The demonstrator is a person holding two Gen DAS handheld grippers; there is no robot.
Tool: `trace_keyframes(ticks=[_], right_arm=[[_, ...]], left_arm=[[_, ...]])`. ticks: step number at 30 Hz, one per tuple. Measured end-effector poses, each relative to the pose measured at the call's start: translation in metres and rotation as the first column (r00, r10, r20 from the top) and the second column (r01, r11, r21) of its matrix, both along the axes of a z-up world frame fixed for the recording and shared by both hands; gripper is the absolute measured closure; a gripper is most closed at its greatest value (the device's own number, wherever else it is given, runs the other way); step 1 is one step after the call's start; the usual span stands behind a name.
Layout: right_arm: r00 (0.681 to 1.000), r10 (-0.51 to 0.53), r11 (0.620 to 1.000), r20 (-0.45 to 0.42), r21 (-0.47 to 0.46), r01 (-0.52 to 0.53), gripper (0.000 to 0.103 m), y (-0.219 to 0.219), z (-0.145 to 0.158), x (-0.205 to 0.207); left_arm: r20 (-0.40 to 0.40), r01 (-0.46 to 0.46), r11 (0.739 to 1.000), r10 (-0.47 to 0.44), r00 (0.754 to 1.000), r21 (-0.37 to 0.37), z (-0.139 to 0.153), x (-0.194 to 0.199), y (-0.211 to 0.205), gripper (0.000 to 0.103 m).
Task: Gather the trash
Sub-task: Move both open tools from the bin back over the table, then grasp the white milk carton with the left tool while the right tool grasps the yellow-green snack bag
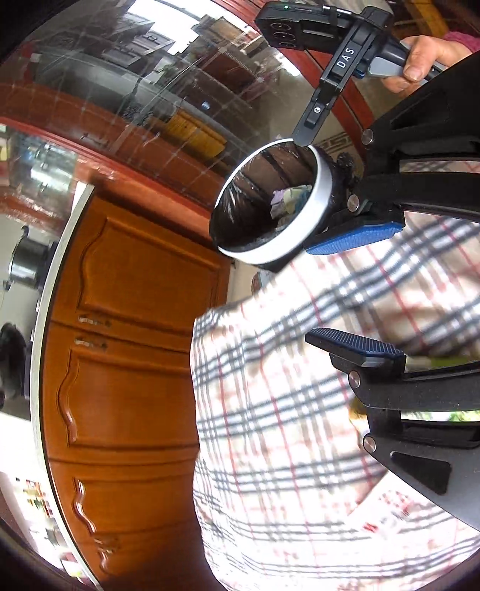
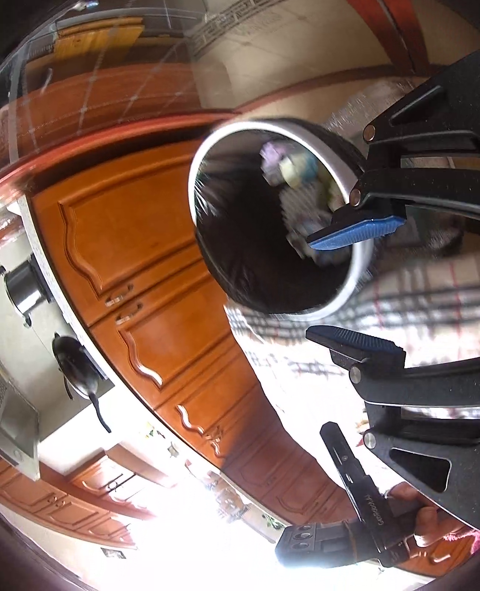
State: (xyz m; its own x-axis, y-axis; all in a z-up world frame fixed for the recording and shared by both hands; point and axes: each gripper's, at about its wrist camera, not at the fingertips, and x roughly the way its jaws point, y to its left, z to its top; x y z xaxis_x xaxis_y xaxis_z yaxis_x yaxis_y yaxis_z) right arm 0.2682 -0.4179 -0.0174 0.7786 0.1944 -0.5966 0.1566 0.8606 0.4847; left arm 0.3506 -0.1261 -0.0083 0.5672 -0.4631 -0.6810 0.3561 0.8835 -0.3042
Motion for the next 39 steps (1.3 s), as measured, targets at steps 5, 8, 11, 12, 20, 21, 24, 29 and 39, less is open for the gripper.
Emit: trace_keyframes(ticks=[5, 8, 11, 12, 20, 21, 24, 29, 39], right_arm=[[0.999, 0.048, 0.999, -0.004, 0.007, -0.047, 0.057, 0.034, -0.001, -0.007], [0.997, 0.073, 0.997, -0.008, 0.006, -0.073, 0.057, 0.052, -0.003, -0.009], [0.995, 0.099, 0.995, -0.011, 0.003, -0.099, 0.056, 0.070, -0.003, -0.010], [0.994, 0.107, 0.994, -0.011, 0.002, -0.107, 0.056, 0.076, -0.003, -0.011], [0.986, 0.165, 0.986, -0.011, 0.004, -0.165, 0.056, 0.110, -0.006, -0.010], [0.985, 0.170, 0.985, -0.011, 0.007, -0.170, 0.056, 0.113, -0.007, -0.010], [0.982, 0.187, 0.982, -0.014, 0.014, -0.187, 0.056, 0.122, -0.009, -0.011], [0.978, 0.207, 0.978, -0.026, 0.016, -0.207, 0.056, 0.135, -0.013, -0.010], [0.977, 0.209, 0.978, -0.031, 0.017, -0.208, 0.056, 0.139, -0.012, -0.008]], left_arm=[[-0.003, -0.058, 0.998, 0.058, 0.998, -0.004, 0.000, -0.024, 0.037, 0.061], [-0.001, -0.089, 0.996, 0.089, 0.996, 0.003, 0.001, -0.036, 0.056, 0.061], [-0.003, -0.122, 0.992, 0.122, 0.992, -0.003, 0.003, -0.048, 0.075, 0.060], [-0.003, -0.135, 0.991, 0.135, 0.991, -0.004, 0.003, -0.051, 0.080, 0.060], [-0.034, -0.244, 0.970, 0.244, 0.969, 0.015, 0.001, -0.069, 0.122, 0.051], [-0.052, -0.265, 0.964, 0.265, 0.963, 0.010, -0.002, -0.071, 0.127, 0.049], [-0.117, -0.307, 0.952, 0.304, 0.946, -0.006, -0.008, -0.063, 0.133, 0.039], [-0.200, -0.366, 0.930, 0.354, 0.913, -0.024, -0.015, -0.036, 0.133, 0.032], [-0.109, -0.347, 0.919, 0.370, 0.923, 0.189, -0.027, 0.003, 0.094, 0.033]])
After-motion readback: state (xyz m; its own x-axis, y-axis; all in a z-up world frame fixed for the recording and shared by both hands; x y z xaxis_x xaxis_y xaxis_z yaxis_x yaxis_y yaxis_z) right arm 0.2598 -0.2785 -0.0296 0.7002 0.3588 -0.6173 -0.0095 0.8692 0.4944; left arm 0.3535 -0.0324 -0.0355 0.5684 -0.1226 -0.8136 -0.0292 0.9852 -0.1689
